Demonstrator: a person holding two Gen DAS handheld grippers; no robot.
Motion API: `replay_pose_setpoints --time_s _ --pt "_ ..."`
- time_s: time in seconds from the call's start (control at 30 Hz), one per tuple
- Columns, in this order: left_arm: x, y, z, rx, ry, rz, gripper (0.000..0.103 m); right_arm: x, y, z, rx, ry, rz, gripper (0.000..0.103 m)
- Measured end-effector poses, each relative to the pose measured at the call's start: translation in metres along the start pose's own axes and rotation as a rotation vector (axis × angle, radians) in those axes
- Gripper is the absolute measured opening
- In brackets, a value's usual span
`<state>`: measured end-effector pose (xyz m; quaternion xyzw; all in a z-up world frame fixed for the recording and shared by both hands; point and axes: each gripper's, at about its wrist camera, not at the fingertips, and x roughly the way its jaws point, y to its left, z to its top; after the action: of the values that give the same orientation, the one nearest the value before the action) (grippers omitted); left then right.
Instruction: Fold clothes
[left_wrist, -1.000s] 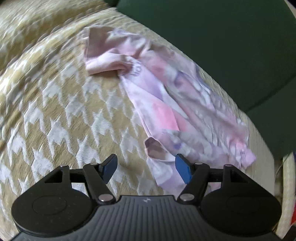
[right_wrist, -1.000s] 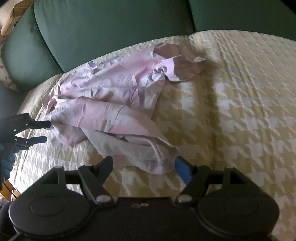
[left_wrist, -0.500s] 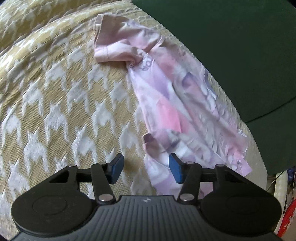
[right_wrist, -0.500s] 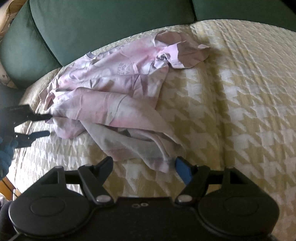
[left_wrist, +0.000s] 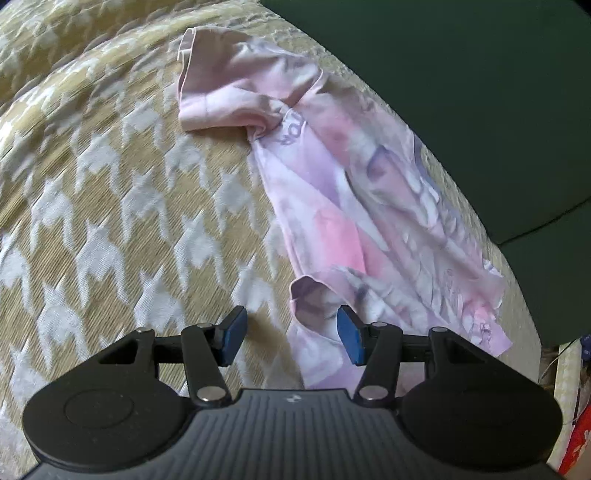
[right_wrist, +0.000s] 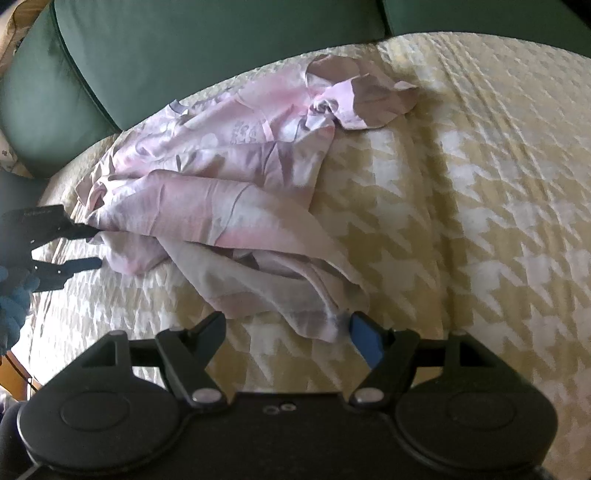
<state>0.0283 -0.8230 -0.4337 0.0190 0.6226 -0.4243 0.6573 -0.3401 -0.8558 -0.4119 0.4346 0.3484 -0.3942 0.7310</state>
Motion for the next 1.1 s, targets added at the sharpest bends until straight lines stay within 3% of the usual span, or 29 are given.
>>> replay_pose_setpoints --time_s 0.07,0.1,0.13,0.2,0.47,0.57,0.73,0.83,0.97,1.1 --pt "0.001 -0.002 0.001 0.026 -0.002 -0.005 0.034 0.003 0.002 0.001 0.003 0.001 -0.001 0.103" --pt "0.002 -0.003 0.002 0.040 -0.003 -0.007 0.014 0.004 0.003 0.001 0.003 -0.001 -0.003 0.103" --pt "0.002 -0.004 0.000 0.058 -0.009 -0.002 0.007 0.005 0.004 0.002 0.003 -0.004 -0.005 0.103" --pt "-0.003 -0.005 -0.002 0.097 -0.033 0.012 0.004 0.008 0.004 0.004 0.009 -0.007 -0.007 0.103" --pt "-0.054 -0.004 -0.002 0.272 -0.191 0.057 0.001 0.001 -0.006 0.010 0.060 -0.051 -0.030 0.103" --pt "-0.073 -0.004 -0.002 0.338 -0.251 0.074 0.001 -0.016 -0.009 0.013 0.045 -0.110 -0.039 0.103" --pt "-0.122 -0.025 -0.004 0.614 -0.350 0.132 0.001 -0.054 0.010 0.023 -0.102 -0.212 -0.036 0.103" --pt "-0.140 -0.040 -0.014 0.770 -0.324 0.162 0.001 -0.078 0.023 0.029 -0.181 -0.241 -0.017 0.103" --pt "-0.146 -0.038 -0.037 0.899 -0.237 0.202 0.001 -0.090 0.036 0.018 -0.299 -0.162 -0.002 0.103" --pt "-0.139 -0.013 -0.064 0.919 -0.150 0.224 0.001 -0.093 0.044 0.000 -0.390 -0.077 0.003 0.103"
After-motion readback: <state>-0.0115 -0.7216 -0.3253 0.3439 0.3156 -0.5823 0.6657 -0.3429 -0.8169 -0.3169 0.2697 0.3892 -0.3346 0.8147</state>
